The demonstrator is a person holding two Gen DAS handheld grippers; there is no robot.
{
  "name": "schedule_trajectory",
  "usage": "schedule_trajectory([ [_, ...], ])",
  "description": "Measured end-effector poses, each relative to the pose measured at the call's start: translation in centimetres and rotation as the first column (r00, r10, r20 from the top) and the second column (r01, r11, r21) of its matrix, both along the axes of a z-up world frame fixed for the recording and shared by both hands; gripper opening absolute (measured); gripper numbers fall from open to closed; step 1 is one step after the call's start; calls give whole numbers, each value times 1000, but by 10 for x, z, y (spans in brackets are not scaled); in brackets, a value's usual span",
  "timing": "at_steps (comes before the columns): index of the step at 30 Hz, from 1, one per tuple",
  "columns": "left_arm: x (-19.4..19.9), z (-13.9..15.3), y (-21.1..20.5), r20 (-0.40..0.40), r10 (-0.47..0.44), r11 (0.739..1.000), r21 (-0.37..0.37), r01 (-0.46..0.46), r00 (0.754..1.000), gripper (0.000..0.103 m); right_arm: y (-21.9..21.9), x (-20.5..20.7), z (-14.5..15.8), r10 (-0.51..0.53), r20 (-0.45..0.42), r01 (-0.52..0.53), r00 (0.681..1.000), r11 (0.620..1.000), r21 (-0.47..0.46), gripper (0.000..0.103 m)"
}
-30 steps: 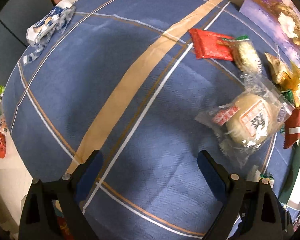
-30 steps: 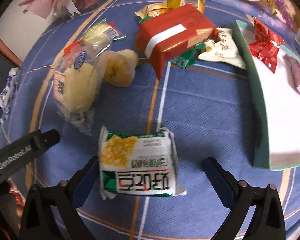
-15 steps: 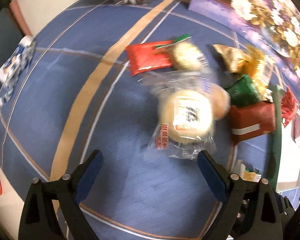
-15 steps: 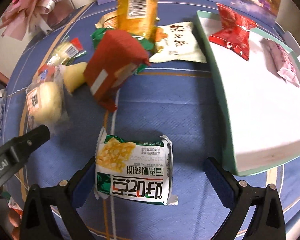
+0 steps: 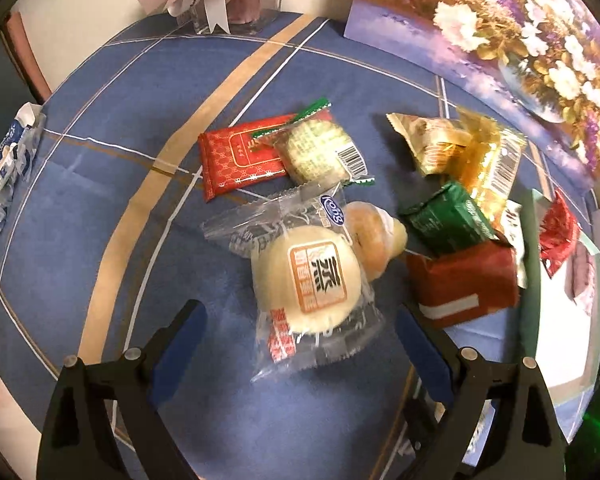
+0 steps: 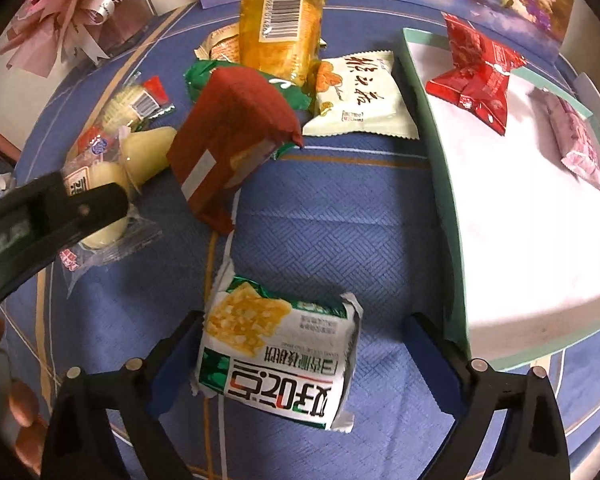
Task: Organize snacks
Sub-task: 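Grasp the clear bun bag with left tool while right tool grasps corn snack, then carry both bags into the white tray and open both tools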
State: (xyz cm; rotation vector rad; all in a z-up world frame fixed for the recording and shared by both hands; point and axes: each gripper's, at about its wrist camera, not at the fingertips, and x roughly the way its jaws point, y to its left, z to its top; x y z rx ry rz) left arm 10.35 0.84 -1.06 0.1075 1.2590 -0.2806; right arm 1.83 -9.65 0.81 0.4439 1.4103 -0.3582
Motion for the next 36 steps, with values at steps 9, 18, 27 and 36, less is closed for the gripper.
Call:
schedule_trajectory([
  [9, 12, -13, 0, -33, 33, 998, -47, -34, 999, 63, -12, 9, 5, -1, -5, 1, 1000, 1000, -28, 79],
  [18, 5, -6, 13, -46, 63, 997, -29, -65, 997, 57, -36, -5, 17, -33, 26, 33, 999, 999, 28, 68],
  [27, -5, 23, 31, -6, 109, 992, -67, -109, 994, 55, -58, -13, 56, -64, 120, 57, 991, 996, 63, 67],
  [36, -21, 54, 10, 55, 78, 991, -114, -71, 995, 55, -89, -33, 85, -146, 187, 136, 972, 989, 63, 67],
])
